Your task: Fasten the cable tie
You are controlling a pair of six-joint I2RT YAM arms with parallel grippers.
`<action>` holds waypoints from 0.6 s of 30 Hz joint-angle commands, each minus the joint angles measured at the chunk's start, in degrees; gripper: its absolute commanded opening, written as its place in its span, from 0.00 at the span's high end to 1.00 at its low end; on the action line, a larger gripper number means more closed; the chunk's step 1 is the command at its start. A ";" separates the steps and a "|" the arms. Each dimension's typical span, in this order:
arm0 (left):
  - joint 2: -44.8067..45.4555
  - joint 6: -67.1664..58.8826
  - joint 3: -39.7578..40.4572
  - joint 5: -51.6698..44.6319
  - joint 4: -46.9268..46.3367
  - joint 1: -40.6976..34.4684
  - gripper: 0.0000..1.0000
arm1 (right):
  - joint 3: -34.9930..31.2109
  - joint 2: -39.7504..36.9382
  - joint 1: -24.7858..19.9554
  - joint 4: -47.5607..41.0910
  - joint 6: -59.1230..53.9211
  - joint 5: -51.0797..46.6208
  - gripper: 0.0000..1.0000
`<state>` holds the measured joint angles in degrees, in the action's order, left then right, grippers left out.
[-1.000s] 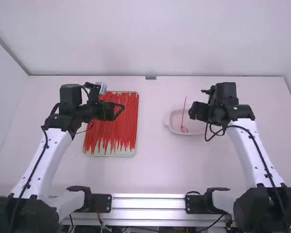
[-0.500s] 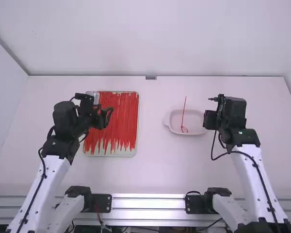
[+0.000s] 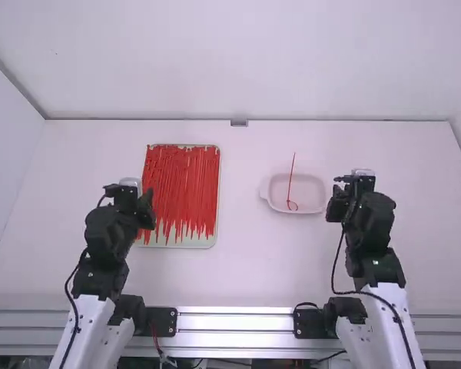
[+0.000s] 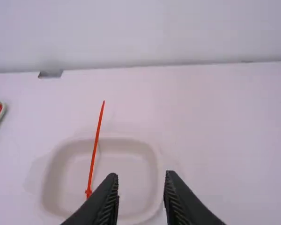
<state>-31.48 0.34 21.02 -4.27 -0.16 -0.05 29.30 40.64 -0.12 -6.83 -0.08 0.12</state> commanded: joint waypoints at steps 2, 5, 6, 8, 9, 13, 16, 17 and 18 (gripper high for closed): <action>4.08 -0.34 -3.64 4.27 0.16 0.05 0.81 | -4.16 -4.19 0.12 3.11 0.08 -0.12 0.80; 7.73 -0.34 -7.30 4.27 0.16 0.05 0.87 | -8.16 -8.18 0.12 6.83 0.08 -0.12 0.87; 8.31 -0.34 -7.88 4.27 0.16 0.05 0.88 | -8.80 -8.83 0.12 6.83 0.08 -0.12 0.88; 10.83 -0.34 -10.40 4.27 0.16 0.05 0.93 | -11.62 -11.64 0.12 6.83 0.08 -0.12 0.93; 11.64 -0.34 -11.20 4.27 0.16 0.05 0.94 | -12.53 -12.55 0.12 6.83 0.08 -0.12 0.95; 15.41 -0.34 -14.98 4.27 0.16 0.05 1.00 | -16.86 -16.88 0.12 6.83 0.08 -0.12 1.00; 18.17 -0.34 -17.73 4.27 0.16 0.05 1.00 | -20.06 -20.09 0.12 6.83 0.08 -0.12 1.00; 19.04 -0.34 -18.61 4.27 0.16 0.05 1.00 | -21.08 -21.10 0.12 6.83 0.08 -0.12 1.00; 19.47 -0.34 -19.03 4.27 0.16 0.05 1.00 | -21.58 -21.60 0.12 6.83 0.08 -0.12 1.00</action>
<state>-13.34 0.34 3.09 -0.73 -0.25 -0.05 9.04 20.36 -0.12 -0.14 -0.21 0.12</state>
